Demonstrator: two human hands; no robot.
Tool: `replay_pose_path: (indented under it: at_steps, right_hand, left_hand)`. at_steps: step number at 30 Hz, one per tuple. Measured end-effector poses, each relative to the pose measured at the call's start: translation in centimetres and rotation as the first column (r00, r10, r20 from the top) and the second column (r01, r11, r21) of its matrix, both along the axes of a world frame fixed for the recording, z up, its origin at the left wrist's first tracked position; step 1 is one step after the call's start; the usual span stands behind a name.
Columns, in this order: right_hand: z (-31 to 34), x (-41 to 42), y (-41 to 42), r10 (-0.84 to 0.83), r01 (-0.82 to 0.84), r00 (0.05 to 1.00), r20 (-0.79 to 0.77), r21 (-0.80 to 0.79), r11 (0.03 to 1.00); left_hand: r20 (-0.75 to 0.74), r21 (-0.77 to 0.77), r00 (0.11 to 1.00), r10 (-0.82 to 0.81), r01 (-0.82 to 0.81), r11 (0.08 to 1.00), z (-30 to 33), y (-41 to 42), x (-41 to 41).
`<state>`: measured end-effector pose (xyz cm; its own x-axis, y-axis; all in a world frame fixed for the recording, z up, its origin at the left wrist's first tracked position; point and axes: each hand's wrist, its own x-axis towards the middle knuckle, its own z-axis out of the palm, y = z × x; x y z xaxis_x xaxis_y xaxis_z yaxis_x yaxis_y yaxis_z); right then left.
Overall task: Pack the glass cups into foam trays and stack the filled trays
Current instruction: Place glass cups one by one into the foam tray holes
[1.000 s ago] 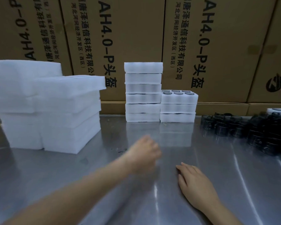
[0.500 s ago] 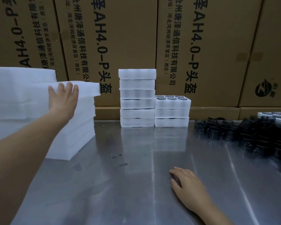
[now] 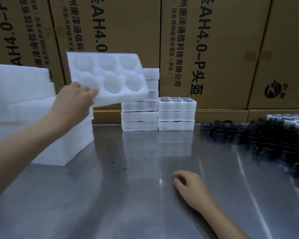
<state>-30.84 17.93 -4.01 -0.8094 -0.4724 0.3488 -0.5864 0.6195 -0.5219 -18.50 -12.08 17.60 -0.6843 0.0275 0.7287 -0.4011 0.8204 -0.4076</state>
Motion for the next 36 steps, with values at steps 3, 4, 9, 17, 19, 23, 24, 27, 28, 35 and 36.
replay_pose_path:
  at_steps: [3,4,9,17,19,23,24,27,28,35,36]
  right_hand:
    - [0.8,-1.0,0.7,-0.059,0.153,0.972,0.227,-0.420,0.895]
    - [1.0,-1.4,1.2,-0.082,0.230,0.953,0.291,-0.522,0.822]
    - [2.2,-3.5,4.7,-0.022,0.545,0.799,0.601,-0.708,0.450]
    - [2.3,-3.2,5.5,0.093,0.474,0.801,0.592,-0.721,0.505]
    - [2.5,-2.9,5.1,0.139,0.407,0.797,0.588,-0.693,0.595]
    - [2.8,-2.4,5.5,0.184,0.303,0.779,0.600,-0.615,0.728]
    - [2.8,-2.5,5.8,0.205,0.285,0.775,0.598,-0.620,0.731]
    - [2.8,-2.7,6.8,0.246,0.266,0.762,0.599,-0.636,0.725]
    - [2.8,-2.7,7.2,0.219,0.278,0.771,0.599,-0.624,0.730]
    - [1.7,-4.9,7.7,-0.115,0.358,0.899,0.423,-0.558,0.749]
    - [1.5,-5.6,7.9,-0.165,0.377,0.906,0.391,-0.563,0.735]
  left_hand:
    - [0.119,0.323,0.964,-0.238,0.189,0.927,-4.3,4.6,0.2]
    - [0.141,0.394,0.933,-0.332,0.255,0.883,-6.1,6.3,0.6]
    - [0.290,0.455,0.752,-0.591,0.435,0.777,-14.9,12.3,1.5]
    - [-0.295,0.908,0.824,-0.484,0.399,0.127,-17.4,10.9,-1.4]
    - [-0.385,0.899,0.842,-0.379,0.248,-0.362,-18.2,11.1,-2.2]
    - [-0.493,0.751,0.802,-0.338,0.197,-0.630,-19.7,12.1,-2.6]
    - [-0.505,0.760,0.798,-0.329,0.230,-0.608,-19.8,12.4,-2.5]
    - [-0.531,0.787,0.782,-0.327,0.311,-0.533,-19.9,12.8,-2.4]
    - [-0.535,0.790,0.783,-0.317,0.331,-0.516,-20.0,12.8,-2.4]
    - [-0.486,0.844,0.827,-0.282,0.360,-0.398,-20.7,13.0,-2.3]
    - [-0.488,0.840,0.830,-0.270,0.363,-0.403,-20.6,12.9,-2.5]
